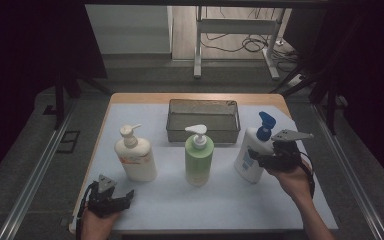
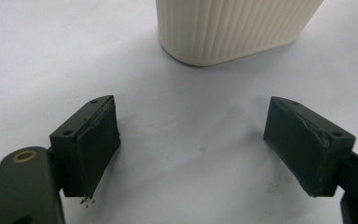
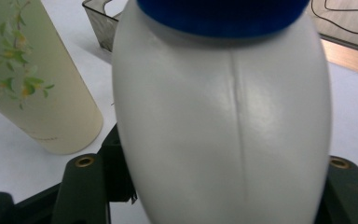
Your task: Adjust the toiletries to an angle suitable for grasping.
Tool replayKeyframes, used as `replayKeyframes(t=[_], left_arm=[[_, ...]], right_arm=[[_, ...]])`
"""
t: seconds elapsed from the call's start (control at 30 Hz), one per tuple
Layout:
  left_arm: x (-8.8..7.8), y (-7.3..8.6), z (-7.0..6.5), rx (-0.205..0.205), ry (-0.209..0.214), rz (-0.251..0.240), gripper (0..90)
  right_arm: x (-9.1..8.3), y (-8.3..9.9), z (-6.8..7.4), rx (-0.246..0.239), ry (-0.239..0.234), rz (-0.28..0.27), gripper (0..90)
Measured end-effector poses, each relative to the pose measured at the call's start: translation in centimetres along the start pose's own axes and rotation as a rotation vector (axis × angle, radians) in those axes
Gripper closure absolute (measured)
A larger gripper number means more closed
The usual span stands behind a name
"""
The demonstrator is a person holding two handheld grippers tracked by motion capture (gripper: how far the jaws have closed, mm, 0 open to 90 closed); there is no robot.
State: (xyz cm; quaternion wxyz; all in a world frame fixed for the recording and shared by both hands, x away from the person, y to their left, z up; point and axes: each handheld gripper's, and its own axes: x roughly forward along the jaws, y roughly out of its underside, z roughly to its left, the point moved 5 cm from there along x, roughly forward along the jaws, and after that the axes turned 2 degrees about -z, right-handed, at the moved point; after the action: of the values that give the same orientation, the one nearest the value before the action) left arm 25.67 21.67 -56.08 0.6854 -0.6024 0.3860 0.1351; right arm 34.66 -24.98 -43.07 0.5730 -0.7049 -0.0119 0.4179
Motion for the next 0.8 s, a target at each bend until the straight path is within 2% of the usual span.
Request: replayKeyframes(t=[0.27, 0.4, 0.53, 0.8], left_arm=[[0.0, 0.0, 0.0, 0.0, 0.0, 0.0, 17.6], [0.0, 0.0, 0.0, -0.001, 0.0, 0.0, 17.6], [0.0, 0.0, 0.0, 0.001, -0.001, -0.001, 17.6], [0.0, 0.0, 0.0, -0.001, -0.002, -0.001, 17.5]], right_arm=[[0.0, -0.5, 0.0, -0.008, -0.002, 0.034, 40.0], [0.0, -1.0, -0.1, 0.003, -0.011, 0.042, 40.1], [-0.4, -2.0, 0.0, 0.013, -0.034, 0.036, 40.1], [-0.7, -4.3, 0.4, -0.009, -0.055, 0.031, 40.2]])
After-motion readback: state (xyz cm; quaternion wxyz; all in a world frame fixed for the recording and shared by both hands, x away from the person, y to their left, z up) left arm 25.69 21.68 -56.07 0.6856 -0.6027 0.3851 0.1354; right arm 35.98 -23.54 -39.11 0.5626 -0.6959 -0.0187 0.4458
